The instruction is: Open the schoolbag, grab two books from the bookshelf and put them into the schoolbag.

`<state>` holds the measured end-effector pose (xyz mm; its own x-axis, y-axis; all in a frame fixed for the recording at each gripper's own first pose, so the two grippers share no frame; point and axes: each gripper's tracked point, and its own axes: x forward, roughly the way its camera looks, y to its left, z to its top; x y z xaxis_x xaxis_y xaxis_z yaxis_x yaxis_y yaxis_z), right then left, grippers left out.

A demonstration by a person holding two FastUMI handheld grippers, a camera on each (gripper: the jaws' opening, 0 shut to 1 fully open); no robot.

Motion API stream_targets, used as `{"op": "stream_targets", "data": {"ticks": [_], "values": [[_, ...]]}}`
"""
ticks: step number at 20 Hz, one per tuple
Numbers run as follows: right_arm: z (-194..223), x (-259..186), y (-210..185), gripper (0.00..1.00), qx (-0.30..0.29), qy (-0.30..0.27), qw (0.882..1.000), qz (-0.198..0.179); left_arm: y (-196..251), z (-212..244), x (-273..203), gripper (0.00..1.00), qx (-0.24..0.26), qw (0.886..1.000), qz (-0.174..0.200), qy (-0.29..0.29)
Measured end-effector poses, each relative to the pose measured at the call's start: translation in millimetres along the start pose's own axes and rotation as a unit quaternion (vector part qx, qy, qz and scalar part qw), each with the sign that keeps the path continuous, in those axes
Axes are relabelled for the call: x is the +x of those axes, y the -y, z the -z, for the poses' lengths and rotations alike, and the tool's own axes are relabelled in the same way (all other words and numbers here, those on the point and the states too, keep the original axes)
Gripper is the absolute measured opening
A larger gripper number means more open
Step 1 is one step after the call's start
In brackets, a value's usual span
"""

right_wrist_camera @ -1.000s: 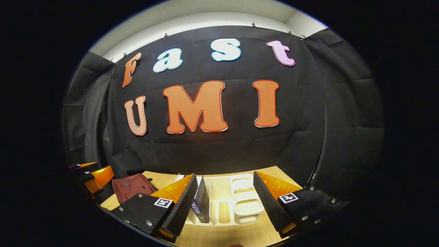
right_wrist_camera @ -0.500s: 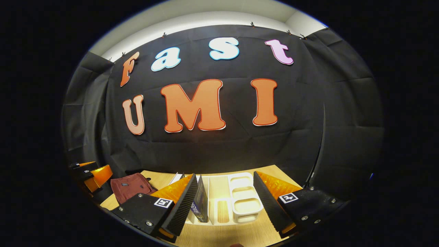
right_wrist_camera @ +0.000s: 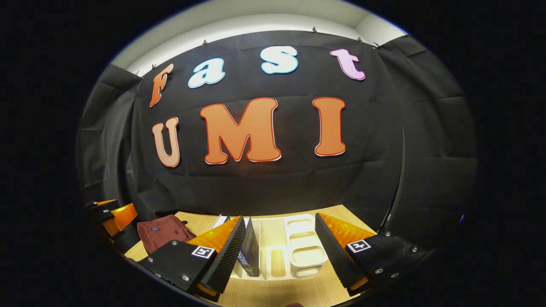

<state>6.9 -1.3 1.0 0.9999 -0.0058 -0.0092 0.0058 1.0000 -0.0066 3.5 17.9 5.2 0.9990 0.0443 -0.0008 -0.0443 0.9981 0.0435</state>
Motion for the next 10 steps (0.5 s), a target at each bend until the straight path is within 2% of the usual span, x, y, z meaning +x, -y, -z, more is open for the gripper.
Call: {"op": "stream_targets", "data": {"ticks": [6,10], "values": [[0.6,1.8,1.9,0.96,-0.003,0.000,1.000,0.004,-2.0,4.6,3.1,0.95,0.008,1.000,0.000,-0.004],[7.8,2.5,7.8,0.96,-0.011,-0.004,1.000,0.012,-9.4,18.5,7.9,0.95,0.035,0.999,-0.003,-0.019]]}}
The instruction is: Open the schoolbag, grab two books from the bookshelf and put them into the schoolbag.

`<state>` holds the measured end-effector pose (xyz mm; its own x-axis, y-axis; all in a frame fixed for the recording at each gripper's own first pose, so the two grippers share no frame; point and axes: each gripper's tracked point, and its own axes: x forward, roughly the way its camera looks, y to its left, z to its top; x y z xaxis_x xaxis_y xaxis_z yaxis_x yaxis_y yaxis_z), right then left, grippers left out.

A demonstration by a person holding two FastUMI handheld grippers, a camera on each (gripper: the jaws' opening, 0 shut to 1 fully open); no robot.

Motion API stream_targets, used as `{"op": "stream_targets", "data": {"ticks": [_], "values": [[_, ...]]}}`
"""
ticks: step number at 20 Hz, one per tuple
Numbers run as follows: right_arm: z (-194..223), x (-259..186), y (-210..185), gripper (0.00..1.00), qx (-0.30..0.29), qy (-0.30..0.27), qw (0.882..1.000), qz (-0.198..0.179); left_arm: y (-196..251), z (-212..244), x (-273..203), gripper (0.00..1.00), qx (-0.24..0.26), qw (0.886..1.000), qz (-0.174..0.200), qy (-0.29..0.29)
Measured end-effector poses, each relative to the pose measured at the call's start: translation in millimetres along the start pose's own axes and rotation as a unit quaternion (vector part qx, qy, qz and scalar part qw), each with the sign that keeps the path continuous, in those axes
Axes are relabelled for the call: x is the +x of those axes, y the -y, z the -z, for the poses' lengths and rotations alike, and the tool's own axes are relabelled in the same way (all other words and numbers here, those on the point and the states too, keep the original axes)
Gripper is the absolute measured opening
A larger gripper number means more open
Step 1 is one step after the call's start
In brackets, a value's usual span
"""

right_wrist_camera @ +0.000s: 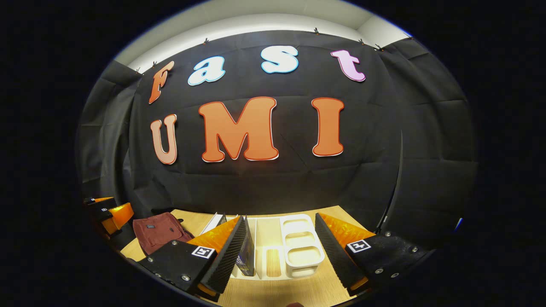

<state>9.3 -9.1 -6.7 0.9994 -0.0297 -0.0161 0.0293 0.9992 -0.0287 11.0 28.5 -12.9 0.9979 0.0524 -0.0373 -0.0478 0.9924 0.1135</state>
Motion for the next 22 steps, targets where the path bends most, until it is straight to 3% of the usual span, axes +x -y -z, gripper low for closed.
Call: {"op": "stream_targets", "data": {"ticks": [3,4,5,8,10,12,16,19,22], "values": [[12.2,1.7,10.4,0.96,0.005,-0.014,1.000,0.011,-15.0,27.8,9.0,0.95,0.080,0.996,-0.023,-0.023],[15.9,2.5,15.6,0.96,0.007,-0.019,1.000,0.017,-18.3,42.2,8.6,1.00,0.119,0.992,-0.026,-0.033],[20.2,2.4,21.1,0.96,0.009,-0.024,0.999,0.023,-17.8,57.8,9.5,0.95,0.156,0.987,-0.020,-0.044],[30.5,2.1,41.2,0.96,0.010,-0.039,0.998,0.044,1.2,112.0,17.8,0.96,0.232,0.968,0.027,-0.094],[35.7,0.0,55.4,0.96,0.008,-0.047,0.997,0.059,12.6,153.0,18.3,0.96,0.256,0.957,0.057,-0.125],[42.5,-2.5,69.7,0.96,0.004,-0.058,0.995,0.076,14.8,193.5,13.9,0.96,0.273,0.946,0.061,-0.166],[57.7,-7.0,97.4,0.96,-0.001,-0.088,0.990,0.108,13.1,266.2,28.6,0.98,0.305,0.922,0.061,-0.230],[62.2,-10.9,112.5,0.96,-0.009,-0.099,0.987,0.123,3.5,292.2,50.8,0.98,0.354,0.903,0.047,-0.239],[65.5,-11.2,120.0,0.96,-0.015,-0.109,0.986,0.126,-11.7,319.2,61.7,0.98,0.370,0.889,0.032,-0.269]]}}
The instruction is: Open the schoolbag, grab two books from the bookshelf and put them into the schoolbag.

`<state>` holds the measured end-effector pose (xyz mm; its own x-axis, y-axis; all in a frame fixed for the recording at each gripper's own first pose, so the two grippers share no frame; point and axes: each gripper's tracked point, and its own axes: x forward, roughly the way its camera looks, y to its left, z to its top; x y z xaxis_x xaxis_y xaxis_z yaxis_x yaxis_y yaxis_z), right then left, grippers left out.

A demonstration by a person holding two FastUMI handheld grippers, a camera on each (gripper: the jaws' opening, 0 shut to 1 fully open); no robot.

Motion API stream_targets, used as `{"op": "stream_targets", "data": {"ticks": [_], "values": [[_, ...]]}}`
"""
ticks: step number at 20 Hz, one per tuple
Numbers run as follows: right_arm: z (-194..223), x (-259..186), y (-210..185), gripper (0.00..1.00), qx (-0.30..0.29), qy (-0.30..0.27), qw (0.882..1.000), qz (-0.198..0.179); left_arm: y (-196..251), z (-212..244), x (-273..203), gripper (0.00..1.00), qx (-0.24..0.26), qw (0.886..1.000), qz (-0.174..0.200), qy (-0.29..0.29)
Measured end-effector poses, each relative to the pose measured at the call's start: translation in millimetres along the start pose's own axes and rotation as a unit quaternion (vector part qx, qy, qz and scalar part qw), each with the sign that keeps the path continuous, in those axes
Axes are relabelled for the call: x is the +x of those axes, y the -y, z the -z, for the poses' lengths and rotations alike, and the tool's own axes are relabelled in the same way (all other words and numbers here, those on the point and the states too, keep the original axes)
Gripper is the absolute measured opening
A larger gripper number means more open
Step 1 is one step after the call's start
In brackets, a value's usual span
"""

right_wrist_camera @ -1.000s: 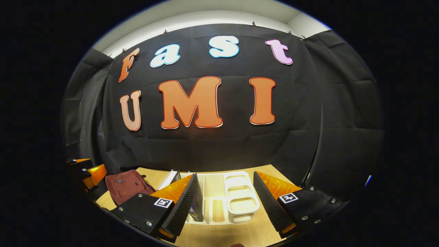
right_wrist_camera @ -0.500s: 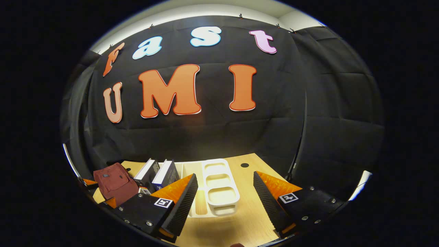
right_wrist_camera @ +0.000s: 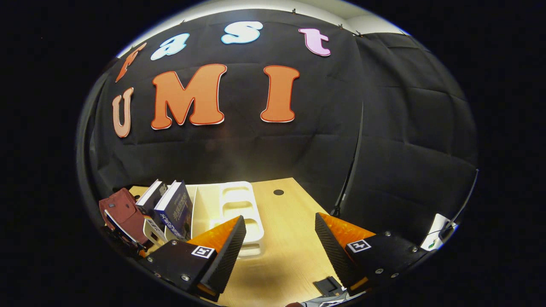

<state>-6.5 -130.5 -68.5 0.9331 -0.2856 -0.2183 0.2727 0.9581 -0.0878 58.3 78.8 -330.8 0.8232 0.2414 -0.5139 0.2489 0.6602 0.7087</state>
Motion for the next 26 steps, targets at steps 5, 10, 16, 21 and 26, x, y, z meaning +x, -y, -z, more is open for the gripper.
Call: {"op": "stream_targets", "data": {"ticks": [5,10,16,21,26], "values": [[7.2,8.8,-3.3,0.97,0.015,-0.019,1.000,-0.010,1.5,14.7,19.3,0.98,0.011,1.000,-0.015,-0.021],[12.5,13.9,-11.7,0.97,0.024,-0.028,0.999,-0.024,-6.2,17.5,17.0,0.98,0.019,0.999,-0.021,-0.031],[15.5,14.3,-14.2,0.97,0.025,-0.034,0.998,-0.038,-8.4,11.2,13.9,0.48,0.030,0.999,-0.030,-0.031],[11.8,12.5,-6.2,0.97,0.024,-0.029,0.998,-0.041,3.8,21.8,23.8,0.05,0.056,0.996,-0.010,-0.073],[8.8,10.5,-4.0,0.97,0.032,-0.024,0.998,-0.047,2.4,20.8,19.2,0.01,0.066,0.995,0.012,-0.077]]}}
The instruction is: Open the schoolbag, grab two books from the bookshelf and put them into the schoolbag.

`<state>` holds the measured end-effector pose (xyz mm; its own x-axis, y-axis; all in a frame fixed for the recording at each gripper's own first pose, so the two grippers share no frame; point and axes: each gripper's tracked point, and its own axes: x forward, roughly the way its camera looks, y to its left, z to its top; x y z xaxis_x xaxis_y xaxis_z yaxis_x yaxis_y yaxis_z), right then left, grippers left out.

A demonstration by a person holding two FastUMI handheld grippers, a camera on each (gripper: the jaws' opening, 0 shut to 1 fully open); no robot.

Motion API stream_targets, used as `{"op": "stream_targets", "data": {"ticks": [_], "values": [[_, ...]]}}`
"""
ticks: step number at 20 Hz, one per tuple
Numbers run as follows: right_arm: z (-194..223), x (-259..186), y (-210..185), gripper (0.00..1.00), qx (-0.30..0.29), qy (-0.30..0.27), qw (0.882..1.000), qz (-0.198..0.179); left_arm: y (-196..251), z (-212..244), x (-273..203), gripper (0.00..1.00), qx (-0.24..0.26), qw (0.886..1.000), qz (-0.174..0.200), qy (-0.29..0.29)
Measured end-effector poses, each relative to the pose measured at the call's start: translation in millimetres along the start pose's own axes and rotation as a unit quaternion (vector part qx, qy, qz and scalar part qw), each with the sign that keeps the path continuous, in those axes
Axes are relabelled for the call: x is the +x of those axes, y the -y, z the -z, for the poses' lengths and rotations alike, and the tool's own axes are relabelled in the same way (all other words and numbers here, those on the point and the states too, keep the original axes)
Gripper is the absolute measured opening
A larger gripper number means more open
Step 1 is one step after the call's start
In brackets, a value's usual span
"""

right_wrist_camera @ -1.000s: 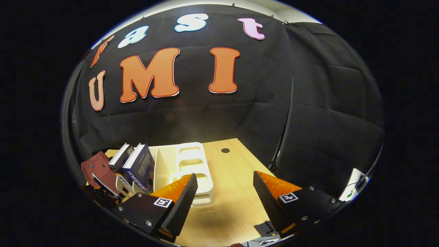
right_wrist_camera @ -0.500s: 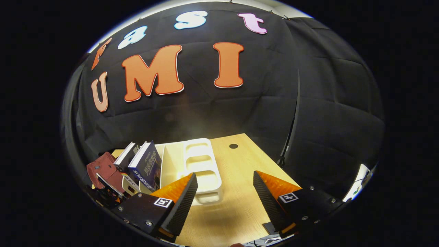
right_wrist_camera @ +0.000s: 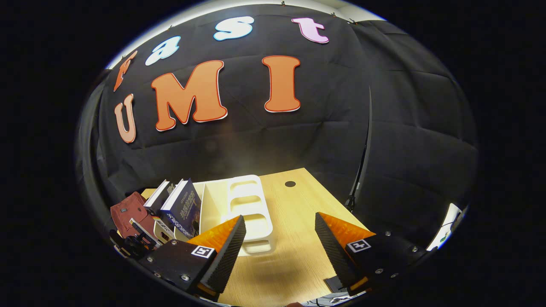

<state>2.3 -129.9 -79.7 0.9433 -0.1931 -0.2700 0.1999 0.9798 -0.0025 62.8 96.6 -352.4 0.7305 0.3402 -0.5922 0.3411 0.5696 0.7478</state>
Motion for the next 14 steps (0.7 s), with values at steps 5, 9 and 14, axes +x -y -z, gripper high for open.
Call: {"op": "stream_targets", "data": {"ticks": [5,9,14], "values": [[-16.3,-3.1,-26.5,0.97,0.041,-0.005,0.998,-0.053,-3.1,1.8,-3.1,0.01,-0.057,0.996,0.074,-0.012],[-23.2,-1.4,-43.8,0.96,0.036,-0.004,0.998,-0.053,-11.3,-7.8,-14.6,0.01,-0.067,0.988,0.141,-0.007],[-28.6,-4.0,-71.1,0.97,0.054,0.000,0.998,-0.031,-62.5,-19.6,-39.7,0.01,-0.027,0.974,0.226,0.005]]}}
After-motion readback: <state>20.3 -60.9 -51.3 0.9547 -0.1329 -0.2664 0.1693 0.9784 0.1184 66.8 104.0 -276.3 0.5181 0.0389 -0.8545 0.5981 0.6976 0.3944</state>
